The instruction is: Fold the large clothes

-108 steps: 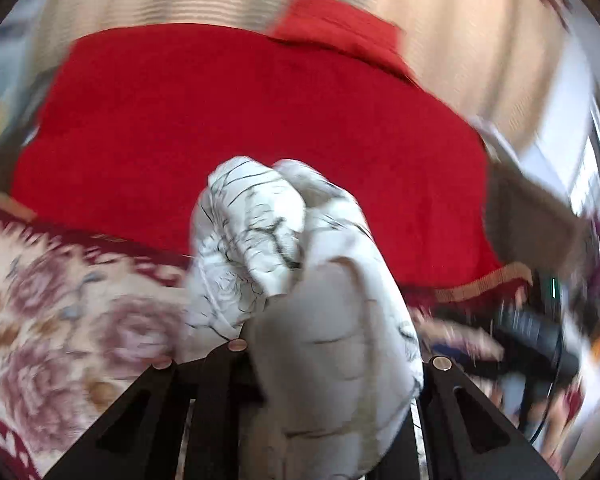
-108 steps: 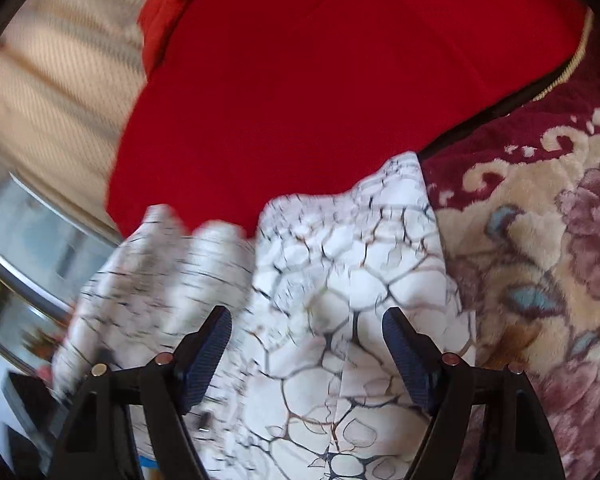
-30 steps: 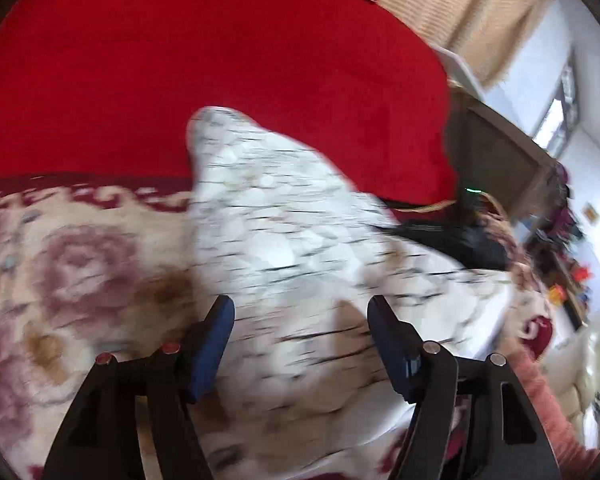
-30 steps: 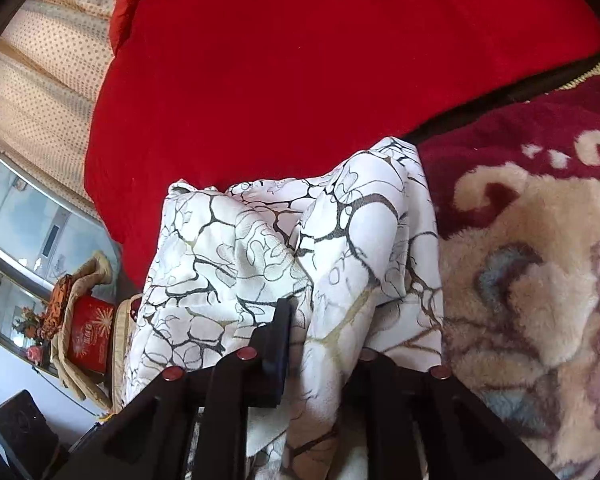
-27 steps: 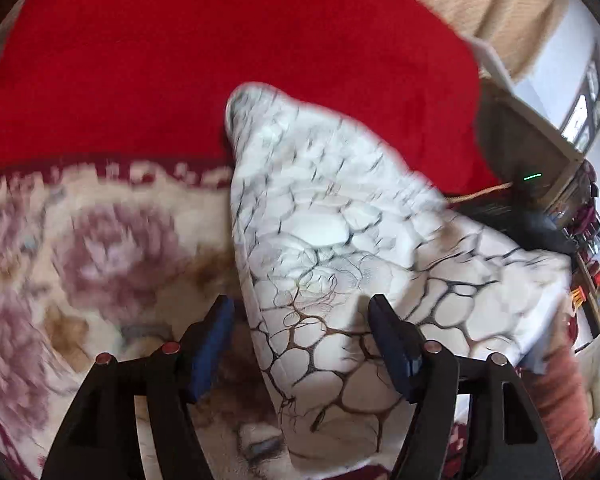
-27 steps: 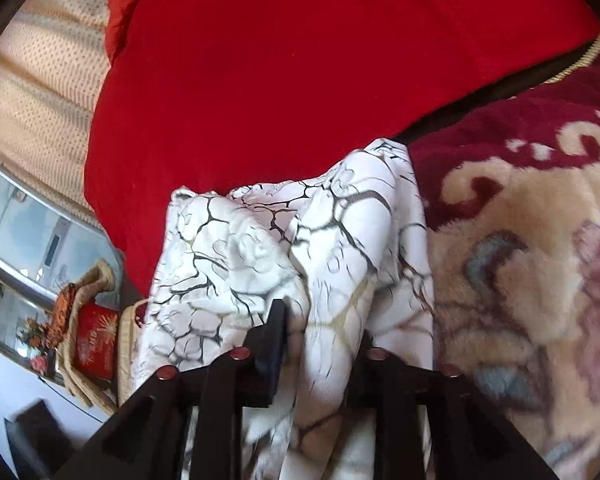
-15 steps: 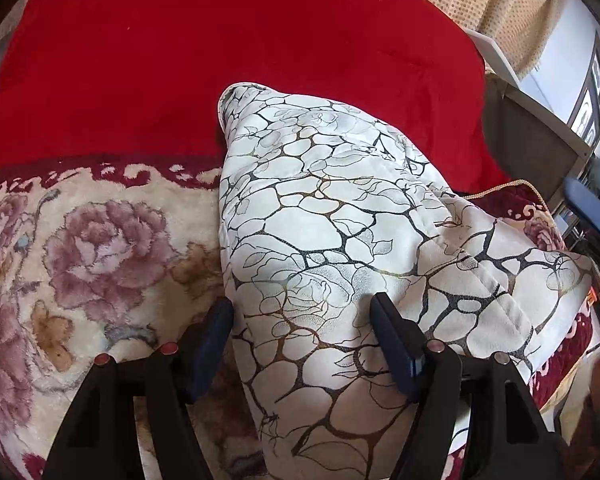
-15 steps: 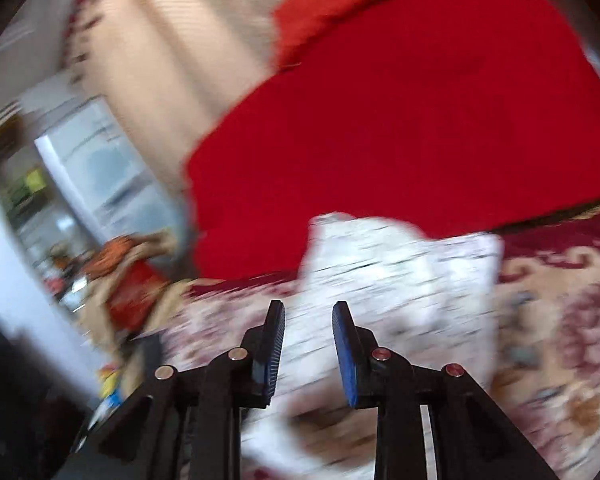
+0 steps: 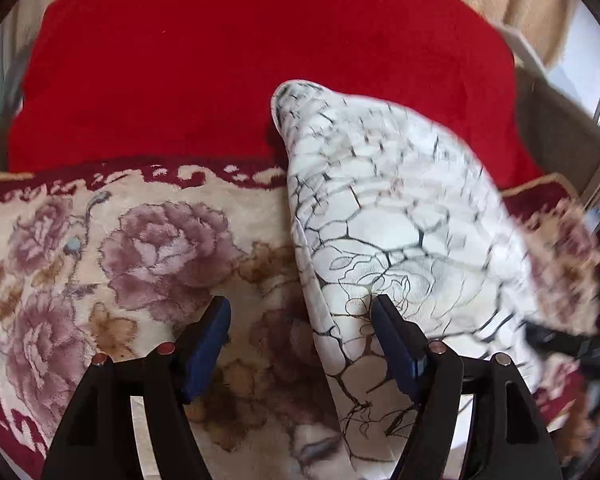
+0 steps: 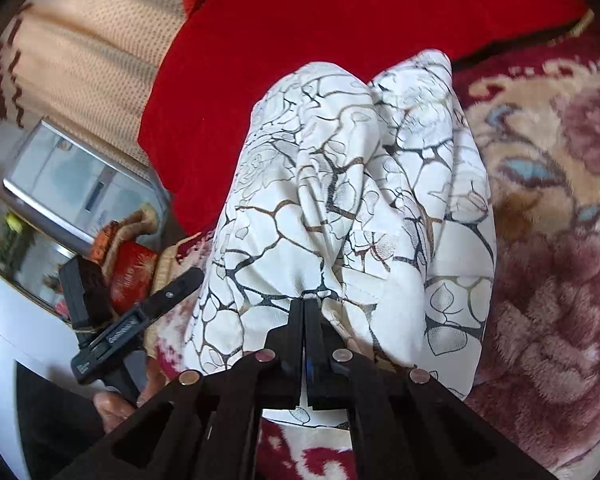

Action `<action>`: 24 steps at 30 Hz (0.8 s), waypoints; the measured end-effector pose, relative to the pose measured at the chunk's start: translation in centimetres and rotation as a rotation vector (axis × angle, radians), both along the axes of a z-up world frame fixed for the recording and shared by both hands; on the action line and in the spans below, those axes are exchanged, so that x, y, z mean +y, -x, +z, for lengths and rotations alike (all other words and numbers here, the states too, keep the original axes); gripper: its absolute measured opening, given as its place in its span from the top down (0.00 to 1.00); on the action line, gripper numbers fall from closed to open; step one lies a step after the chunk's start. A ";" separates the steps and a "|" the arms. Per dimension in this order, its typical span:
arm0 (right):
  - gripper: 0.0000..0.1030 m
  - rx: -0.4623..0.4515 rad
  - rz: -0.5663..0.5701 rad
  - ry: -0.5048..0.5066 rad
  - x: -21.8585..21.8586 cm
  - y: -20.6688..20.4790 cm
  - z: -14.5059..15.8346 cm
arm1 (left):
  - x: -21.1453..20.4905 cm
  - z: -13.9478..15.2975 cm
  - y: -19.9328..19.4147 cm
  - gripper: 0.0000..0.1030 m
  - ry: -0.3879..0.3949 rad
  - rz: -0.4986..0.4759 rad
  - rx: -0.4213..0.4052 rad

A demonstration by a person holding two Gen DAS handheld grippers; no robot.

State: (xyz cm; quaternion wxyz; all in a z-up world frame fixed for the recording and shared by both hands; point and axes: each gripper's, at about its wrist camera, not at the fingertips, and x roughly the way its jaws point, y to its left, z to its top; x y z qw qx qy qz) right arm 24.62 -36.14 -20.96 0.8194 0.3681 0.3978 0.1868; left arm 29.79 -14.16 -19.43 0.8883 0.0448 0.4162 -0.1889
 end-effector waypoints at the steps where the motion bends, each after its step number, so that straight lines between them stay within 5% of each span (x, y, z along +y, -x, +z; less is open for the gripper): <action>1: 1.00 -0.012 -0.002 0.028 0.3 0.1 0.2 | -0.5 -0.1 0.4 0.28 -0.035 0.004 -0.035; 4: 1.00 -0.008 -0.008 0.039 0.5 0.5 1.0 | -1.4 0.4 1.4 0.28 -0.138 -0.017 -0.131; 8: 0.94 -0.025 -0.006 0.069 1.8 -0.1 4.1 | -0.8 0.2 0.9 0.28 -0.110 0.009 -0.103; 13: 0.91 -0.196 -0.039 0.070 1.8 0.2 9.4 | -0.9 0.4 0.7 0.28 -0.127 0.004 -0.114; 15: 0.91 -0.193 -0.036 0.079 2.0 -0.8 10.2 | -1.0 0.4 0.8 0.28 -0.132 0.002 -0.119; 18: 0.92 -0.110 -0.033 0.109 2.5 -3.2 9.1 | -0.9 0.4 0.8 0.28 -0.133 -0.001 -0.120; 21: 0.95 0.041 -0.046 0.127 2.5 -5.9 4.6 | -1.2 0.5 1.1 0.26 -0.138 0.002 -0.126; 24: 0.99 0.024 -0.075 0.084 2.3 -6.3 2.3 | -1.0 0.5 0.8 0.22 -0.138 0.015 -0.130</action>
